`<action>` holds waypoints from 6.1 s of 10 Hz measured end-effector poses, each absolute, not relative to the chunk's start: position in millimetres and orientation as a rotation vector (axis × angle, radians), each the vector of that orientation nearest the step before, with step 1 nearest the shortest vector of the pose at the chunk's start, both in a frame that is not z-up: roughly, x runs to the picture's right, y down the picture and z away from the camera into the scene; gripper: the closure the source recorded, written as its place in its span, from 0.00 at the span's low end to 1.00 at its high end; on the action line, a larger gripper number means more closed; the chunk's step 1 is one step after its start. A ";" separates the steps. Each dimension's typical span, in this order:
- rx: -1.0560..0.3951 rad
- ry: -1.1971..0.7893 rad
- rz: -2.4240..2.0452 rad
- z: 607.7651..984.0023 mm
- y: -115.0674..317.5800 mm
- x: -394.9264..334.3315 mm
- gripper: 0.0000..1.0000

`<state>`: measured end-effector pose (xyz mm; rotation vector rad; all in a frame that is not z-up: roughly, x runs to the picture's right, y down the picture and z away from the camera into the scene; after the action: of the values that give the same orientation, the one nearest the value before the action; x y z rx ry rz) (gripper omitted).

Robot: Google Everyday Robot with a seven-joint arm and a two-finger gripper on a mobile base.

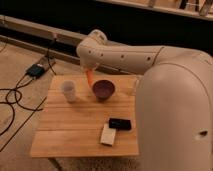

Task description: Place the pepper in the ceramic cup

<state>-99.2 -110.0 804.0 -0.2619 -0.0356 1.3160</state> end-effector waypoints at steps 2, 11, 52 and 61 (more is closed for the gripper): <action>-0.263 -0.076 1.274 807.9 -110.6 -127.0 1.00; -0.251 -0.184 1.126 838.5 -111.7 -214.6 1.00; -0.128 -0.142 1.139 868.6 -64.0 -241.4 0.22; -0.511 -0.117 1.231 826.2 -60.9 -235.6 0.22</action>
<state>-235.6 -60.9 826.2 -0.5109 -0.1167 1.2308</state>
